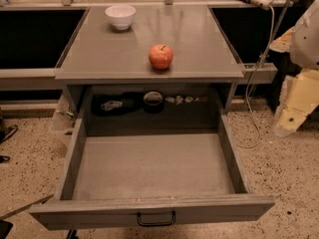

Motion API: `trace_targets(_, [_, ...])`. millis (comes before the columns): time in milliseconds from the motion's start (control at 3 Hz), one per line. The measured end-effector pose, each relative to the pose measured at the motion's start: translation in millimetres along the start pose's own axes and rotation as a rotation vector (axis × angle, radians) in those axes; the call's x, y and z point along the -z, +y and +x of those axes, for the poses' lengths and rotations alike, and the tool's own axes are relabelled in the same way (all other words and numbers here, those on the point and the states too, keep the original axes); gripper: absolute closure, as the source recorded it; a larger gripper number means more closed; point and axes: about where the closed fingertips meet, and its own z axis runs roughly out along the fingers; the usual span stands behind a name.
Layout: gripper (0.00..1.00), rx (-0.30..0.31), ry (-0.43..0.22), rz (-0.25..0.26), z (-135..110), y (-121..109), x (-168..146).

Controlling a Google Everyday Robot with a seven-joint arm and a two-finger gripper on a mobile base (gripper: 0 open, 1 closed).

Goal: Place apple into top drawer

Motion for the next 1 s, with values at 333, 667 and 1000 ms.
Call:
trace_targets(333, [0.00,0.000,0.000,0.001,-0.1,-0.1,0.1])
trace_targets(667, [0.00,0.004,-0.008,0.015,-1.4,-9.2,-3.3])
trace_targets(1000, [0.00,0.025,-0.054,0.089,-5.5,-54.1,-19.2])
